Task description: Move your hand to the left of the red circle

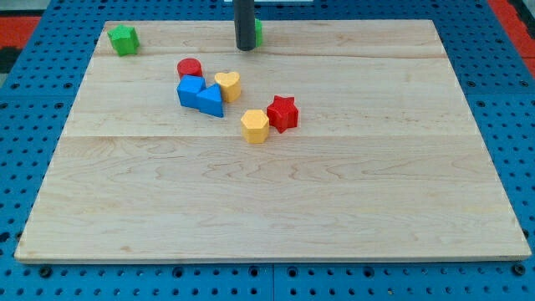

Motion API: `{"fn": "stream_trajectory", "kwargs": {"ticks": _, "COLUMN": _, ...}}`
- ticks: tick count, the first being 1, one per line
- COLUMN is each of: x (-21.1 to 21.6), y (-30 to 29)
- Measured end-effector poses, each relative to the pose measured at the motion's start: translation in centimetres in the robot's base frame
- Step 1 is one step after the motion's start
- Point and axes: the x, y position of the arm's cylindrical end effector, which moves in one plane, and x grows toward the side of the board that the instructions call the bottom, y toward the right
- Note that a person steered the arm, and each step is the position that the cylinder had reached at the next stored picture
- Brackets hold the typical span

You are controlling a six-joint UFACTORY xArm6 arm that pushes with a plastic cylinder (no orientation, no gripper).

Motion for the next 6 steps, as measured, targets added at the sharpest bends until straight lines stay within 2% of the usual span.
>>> {"fn": "stream_trajectory", "kwargs": {"ticks": 1, "x": 0.0, "y": -0.2}}
{"fn": "stream_trajectory", "kwargs": {"ticks": 3, "x": -0.7, "y": -10.5}}
{"fn": "stream_trajectory", "kwargs": {"ticks": 4, "x": 0.5, "y": -12.5}}
{"fn": "stream_trajectory", "kwargs": {"ticks": 6, "x": 10.1, "y": -14.1}}
